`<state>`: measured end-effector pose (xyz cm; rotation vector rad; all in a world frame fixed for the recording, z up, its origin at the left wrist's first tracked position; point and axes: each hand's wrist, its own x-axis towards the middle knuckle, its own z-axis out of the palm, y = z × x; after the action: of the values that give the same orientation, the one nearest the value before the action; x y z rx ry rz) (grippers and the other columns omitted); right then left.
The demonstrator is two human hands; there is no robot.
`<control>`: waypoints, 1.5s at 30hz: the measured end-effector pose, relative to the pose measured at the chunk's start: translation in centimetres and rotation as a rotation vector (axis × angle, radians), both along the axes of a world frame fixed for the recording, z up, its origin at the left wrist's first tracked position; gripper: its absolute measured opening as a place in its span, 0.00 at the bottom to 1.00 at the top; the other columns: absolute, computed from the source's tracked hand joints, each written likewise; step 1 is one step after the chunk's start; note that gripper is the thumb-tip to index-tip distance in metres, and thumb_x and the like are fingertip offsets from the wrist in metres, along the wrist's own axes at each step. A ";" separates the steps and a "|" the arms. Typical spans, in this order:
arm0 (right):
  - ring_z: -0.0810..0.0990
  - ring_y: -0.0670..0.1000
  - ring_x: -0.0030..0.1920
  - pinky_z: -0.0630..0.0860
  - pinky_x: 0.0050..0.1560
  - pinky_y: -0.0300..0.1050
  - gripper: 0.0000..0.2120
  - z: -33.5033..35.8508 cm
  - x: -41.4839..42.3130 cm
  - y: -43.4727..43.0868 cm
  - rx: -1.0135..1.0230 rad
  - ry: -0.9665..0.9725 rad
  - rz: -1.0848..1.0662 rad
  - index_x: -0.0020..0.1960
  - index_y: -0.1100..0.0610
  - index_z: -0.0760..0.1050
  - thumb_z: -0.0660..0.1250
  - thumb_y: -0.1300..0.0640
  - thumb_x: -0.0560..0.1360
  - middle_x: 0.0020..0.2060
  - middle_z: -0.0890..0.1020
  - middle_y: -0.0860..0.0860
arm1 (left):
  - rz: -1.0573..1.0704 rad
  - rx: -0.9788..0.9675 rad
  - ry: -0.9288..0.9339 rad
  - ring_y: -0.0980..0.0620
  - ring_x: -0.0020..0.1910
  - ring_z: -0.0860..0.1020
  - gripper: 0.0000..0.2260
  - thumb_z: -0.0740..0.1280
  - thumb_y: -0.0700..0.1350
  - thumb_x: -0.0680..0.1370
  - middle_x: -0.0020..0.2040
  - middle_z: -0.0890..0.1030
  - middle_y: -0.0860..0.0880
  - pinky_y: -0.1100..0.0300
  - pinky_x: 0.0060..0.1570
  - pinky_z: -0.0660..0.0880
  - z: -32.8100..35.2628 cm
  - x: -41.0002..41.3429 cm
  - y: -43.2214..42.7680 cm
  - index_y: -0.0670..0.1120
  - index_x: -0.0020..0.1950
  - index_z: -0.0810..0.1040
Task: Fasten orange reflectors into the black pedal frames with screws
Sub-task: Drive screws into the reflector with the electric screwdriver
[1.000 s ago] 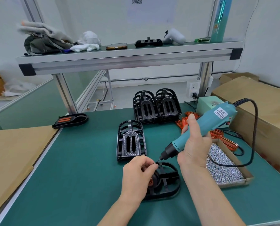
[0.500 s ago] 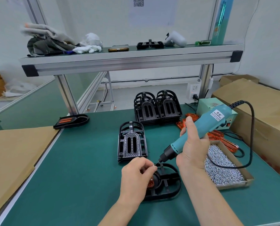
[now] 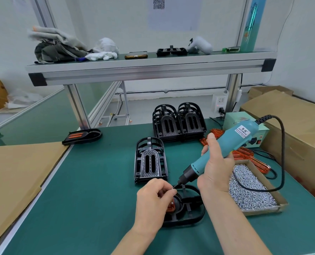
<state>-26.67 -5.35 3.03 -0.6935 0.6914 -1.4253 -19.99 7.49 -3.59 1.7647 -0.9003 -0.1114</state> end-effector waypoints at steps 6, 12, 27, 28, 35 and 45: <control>0.72 0.42 0.29 0.71 0.36 0.38 0.12 -0.1 0.3 0.3 -0.026 0.027 0.004 0.43 0.52 0.71 0.74 0.54 0.76 0.28 0.74 0.45 | 0.016 0.005 -0.053 0.54 0.34 0.75 0.12 0.77 0.38 0.69 0.35 0.77 0.54 0.66 0.35 0.70 -0.2 0.1 0.1 0.51 0.33 0.77; 0.72 0.41 0.27 0.72 0.33 0.34 0.14 -0.4 0.9 1.0 -0.044 0.074 -0.035 0.41 0.53 0.70 0.75 0.52 0.73 0.25 0.74 0.43 | 0.054 0.002 -0.282 0.55 0.35 0.73 0.14 0.78 0.36 0.68 0.33 0.73 0.56 0.63 0.37 0.70 -0.8 -0.1 0.3 0.47 0.33 0.74; 0.73 0.42 0.28 0.72 0.34 0.34 0.12 -0.8 3.2 2.0 -0.092 0.108 0.035 0.41 0.54 0.72 0.75 0.55 0.75 0.25 0.75 0.42 | -0.015 0.128 -0.155 0.58 0.50 0.75 0.17 0.74 0.60 0.65 0.48 0.75 0.63 0.66 0.52 0.69 -2.2 2.7 3.7 0.62 0.51 0.74; 0.74 0.42 0.28 0.73 0.33 0.33 0.11 -0.8 3.4 2.1 -0.111 0.106 0.052 0.41 0.54 0.72 0.75 0.56 0.75 0.25 0.75 0.42 | -0.049 0.178 -0.136 0.60 0.55 0.74 0.24 0.73 0.64 0.63 0.51 0.75 0.66 0.66 0.56 0.68 -2.5 3.3 4.5 0.64 0.56 0.72; 0.75 0.46 0.31 0.75 0.34 0.38 0.11 -2.0 4.6 4.5 -0.276 0.215 0.163 0.38 0.50 0.76 0.76 0.47 0.68 0.29 0.77 0.45 | -0.188 0.413 -0.079 0.64 0.69 0.61 0.53 0.74 0.70 0.58 0.70 0.64 0.69 0.62 0.67 0.60 -3.7 4.6 6.5 0.66 0.77 0.49; 0.73 0.44 0.31 0.74 0.35 0.40 0.10 -2.3 5.6 6.0 -0.386 0.291 0.202 0.34 0.44 0.76 0.74 0.43 0.67 0.28 0.76 0.42 | -0.162 0.438 -0.077 0.62 0.66 0.62 0.56 0.72 0.71 0.58 0.70 0.64 0.68 0.64 0.65 0.60 -4.0 5.0 6.5 0.62 0.79 0.46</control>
<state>-21.10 0.67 0.77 -1.2561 0.5524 -1.2933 -15.03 14.03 -7.58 2.1057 -1.1380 -0.3720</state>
